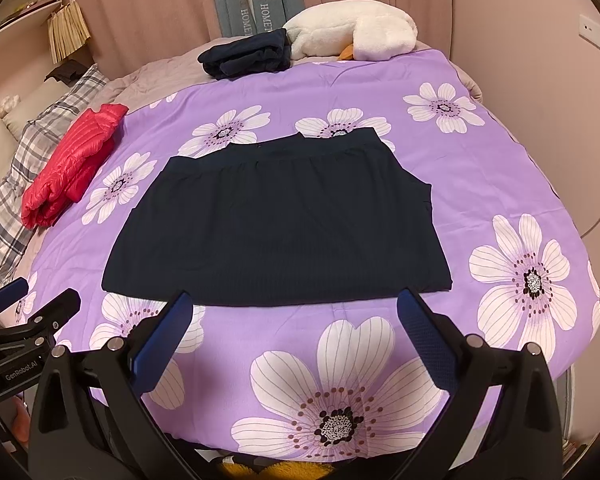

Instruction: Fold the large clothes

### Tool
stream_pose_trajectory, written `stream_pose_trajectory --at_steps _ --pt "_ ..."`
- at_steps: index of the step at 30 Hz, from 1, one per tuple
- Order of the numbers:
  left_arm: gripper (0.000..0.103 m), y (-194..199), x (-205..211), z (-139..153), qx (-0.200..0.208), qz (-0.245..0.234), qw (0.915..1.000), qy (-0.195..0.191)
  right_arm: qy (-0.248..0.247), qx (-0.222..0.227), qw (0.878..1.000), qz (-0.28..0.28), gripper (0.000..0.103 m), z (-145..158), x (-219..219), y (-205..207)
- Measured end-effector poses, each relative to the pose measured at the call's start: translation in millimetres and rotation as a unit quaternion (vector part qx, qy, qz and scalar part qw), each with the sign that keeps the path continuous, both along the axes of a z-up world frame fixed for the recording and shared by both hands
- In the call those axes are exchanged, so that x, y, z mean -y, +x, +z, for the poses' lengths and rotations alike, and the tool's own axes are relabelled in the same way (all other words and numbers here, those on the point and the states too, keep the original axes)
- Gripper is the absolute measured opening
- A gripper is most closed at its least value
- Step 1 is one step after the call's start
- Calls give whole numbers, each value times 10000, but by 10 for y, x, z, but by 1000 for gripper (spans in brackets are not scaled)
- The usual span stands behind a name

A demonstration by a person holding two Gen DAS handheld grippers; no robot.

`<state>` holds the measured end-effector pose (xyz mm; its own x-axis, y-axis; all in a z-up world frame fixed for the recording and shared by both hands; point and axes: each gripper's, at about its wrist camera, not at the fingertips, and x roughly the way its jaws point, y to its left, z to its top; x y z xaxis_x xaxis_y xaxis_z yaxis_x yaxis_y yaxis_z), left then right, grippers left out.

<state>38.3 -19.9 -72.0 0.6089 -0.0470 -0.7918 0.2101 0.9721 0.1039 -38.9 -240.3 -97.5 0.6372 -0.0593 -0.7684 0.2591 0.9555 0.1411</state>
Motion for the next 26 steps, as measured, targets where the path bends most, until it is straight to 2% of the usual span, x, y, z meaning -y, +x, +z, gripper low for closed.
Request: stream_pose_trajectory --at_steps 16,26 --pt "101 30 -51 -4 -92 -74 9996 -238 -10 -15 10000 4 102 -12 1 9" --pt "101 22 -91 -7 -67 -31 9998 -200 -20 -24 10000 3 102 -8 4 11"
